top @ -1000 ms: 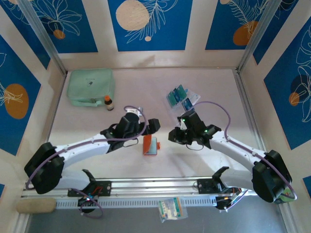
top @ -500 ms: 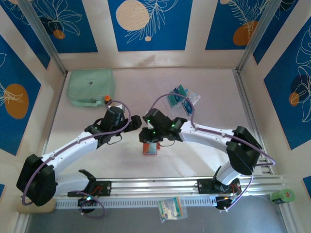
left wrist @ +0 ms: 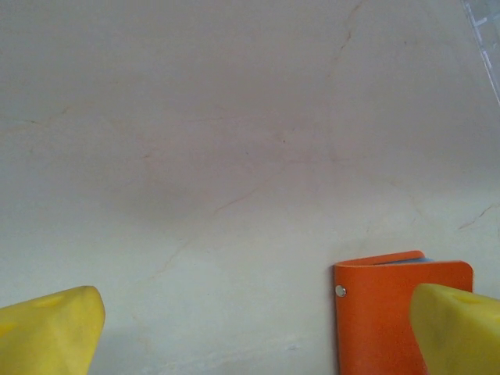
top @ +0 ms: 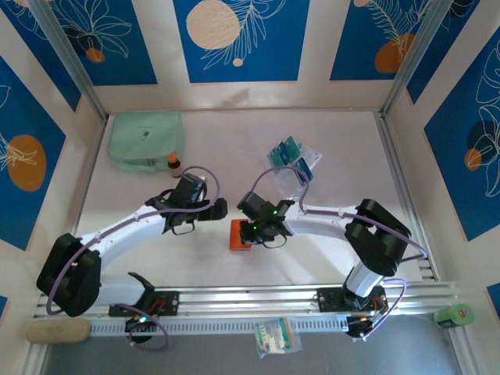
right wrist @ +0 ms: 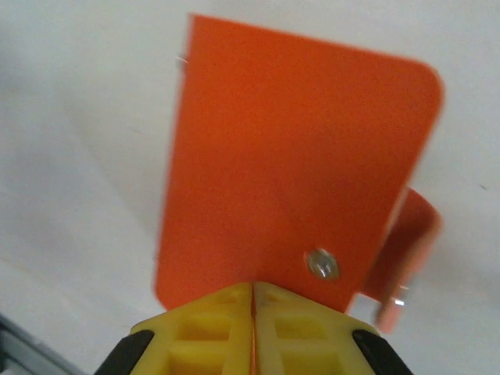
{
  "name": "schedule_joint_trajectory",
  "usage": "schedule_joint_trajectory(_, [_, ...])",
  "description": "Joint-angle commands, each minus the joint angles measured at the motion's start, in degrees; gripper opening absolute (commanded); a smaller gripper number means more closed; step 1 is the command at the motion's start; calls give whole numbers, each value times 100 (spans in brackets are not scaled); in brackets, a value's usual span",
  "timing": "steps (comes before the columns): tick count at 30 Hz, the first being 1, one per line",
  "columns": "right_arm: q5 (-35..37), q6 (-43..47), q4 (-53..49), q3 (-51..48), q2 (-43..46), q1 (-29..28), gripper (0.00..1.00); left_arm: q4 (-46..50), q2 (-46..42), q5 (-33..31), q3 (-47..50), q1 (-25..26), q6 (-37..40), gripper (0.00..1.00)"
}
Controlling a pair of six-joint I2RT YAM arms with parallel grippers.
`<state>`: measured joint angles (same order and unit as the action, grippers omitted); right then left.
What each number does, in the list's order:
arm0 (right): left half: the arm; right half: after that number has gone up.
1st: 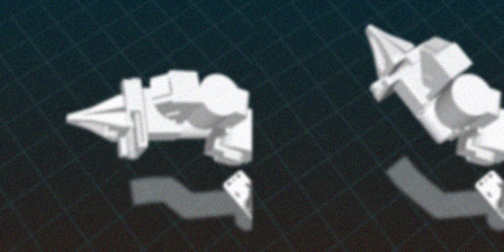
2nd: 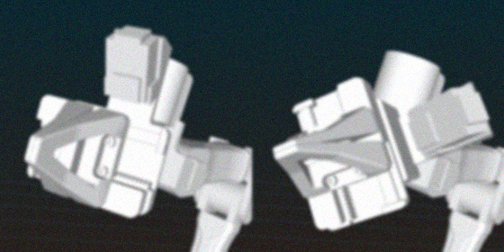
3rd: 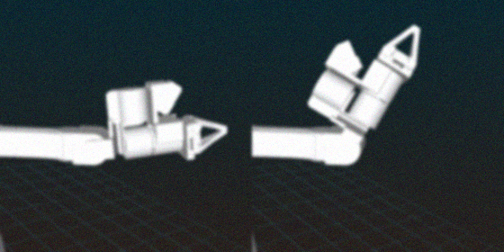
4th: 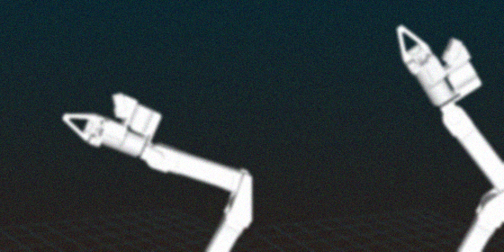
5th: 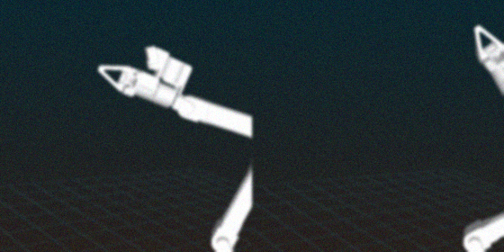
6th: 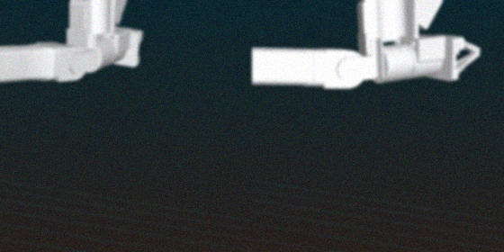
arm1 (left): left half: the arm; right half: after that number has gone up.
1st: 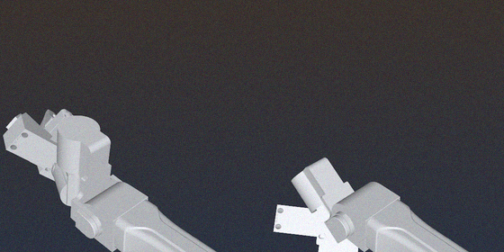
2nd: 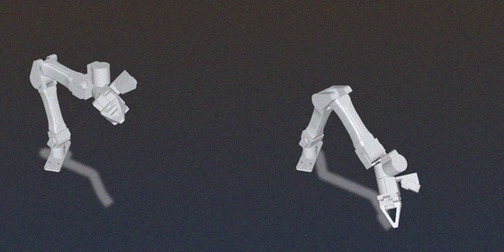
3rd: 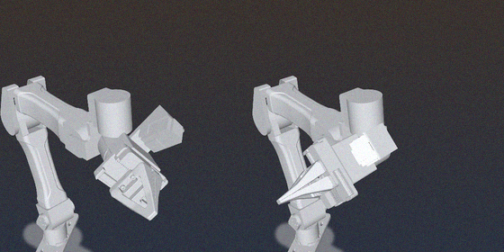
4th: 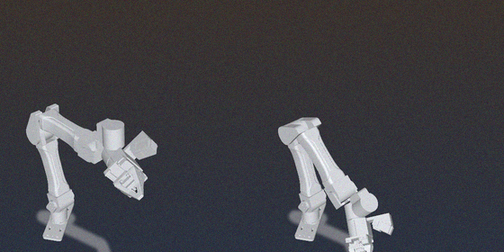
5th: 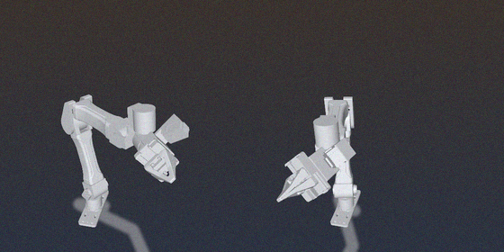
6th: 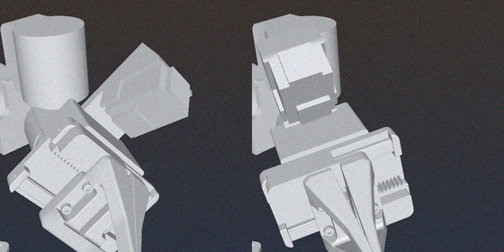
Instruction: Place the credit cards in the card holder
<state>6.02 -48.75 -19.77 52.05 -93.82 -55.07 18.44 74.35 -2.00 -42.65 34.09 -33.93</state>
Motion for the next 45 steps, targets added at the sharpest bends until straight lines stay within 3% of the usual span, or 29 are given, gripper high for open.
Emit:
schedule_joint_trajectory(1, [71, -174, 203, -219, 176, 55, 8, 147, 27, -34, -155, 109, 286, 100])
schedule_joint_trajectory(10, [-66, -330, 509, -542, 151, 124, 6, 86, 170, -222, -139, 579, 332, 100])
schedule_joint_trajectory(29, [-163, -396, 641, -654, 187, 135, 5, -783, 1023, 121, 256, 1210, -74, 100])
schedule_joint_trajectory(36, [-180, -355, 573, -679, 413, 219, 5, -438, 1222, -220, 231, 1318, -26, 100])
schedule_joint_trajectory(45, [-48, -103, 18, -737, 1287, 861, 5, 395, 1503, -1011, -177, 1570, 253, 100])
